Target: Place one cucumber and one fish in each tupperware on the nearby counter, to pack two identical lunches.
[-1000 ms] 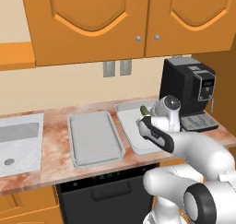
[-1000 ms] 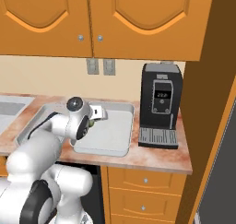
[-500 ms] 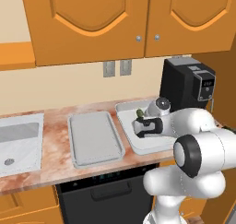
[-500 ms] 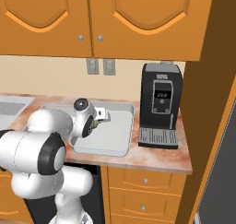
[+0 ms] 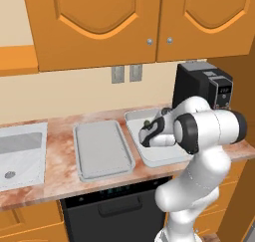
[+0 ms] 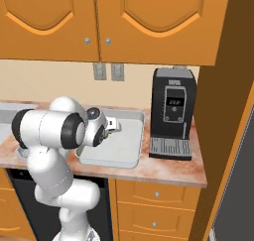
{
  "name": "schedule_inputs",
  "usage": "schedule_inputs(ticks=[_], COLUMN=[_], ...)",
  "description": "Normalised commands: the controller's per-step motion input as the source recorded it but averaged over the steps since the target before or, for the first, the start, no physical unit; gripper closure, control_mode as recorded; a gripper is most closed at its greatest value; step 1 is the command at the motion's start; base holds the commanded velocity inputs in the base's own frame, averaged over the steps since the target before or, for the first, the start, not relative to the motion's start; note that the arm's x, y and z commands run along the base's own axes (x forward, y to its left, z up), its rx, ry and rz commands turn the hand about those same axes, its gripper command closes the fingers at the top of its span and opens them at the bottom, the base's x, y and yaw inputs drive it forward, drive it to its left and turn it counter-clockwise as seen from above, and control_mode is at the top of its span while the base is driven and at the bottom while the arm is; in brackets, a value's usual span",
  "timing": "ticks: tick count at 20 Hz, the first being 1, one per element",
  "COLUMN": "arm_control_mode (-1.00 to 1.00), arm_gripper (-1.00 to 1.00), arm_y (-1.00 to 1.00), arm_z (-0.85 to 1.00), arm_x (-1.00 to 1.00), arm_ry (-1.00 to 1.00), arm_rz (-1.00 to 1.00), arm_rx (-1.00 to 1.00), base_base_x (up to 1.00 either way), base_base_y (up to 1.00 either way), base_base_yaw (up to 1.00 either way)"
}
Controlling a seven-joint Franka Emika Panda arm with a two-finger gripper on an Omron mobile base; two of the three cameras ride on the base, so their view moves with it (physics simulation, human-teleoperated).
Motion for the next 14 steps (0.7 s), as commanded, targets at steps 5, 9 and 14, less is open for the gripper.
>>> schedule_inputs(ticks=[5,9,14], arm_control_mode=[-1.0,-1.0,-1.0], arm_gripper=[-1.0,-1.0,-1.0], arm_y=[-0.35,-0.29,-0.34], arm_z=[0.25,0.76,0.94], arm_x=[-0.42,-0.69,-0.34], arm_ry=[-0.05,-0.05,-0.01], arm_rz=[0.0,0.0,0.0], arm_rx=[0.0,0.0,0.0], base_base_x=[0.0,0.0,0.0], base_base_y=[0.0,0.0,0.0], base_base_yaw=[0.0,0.0,0.0])
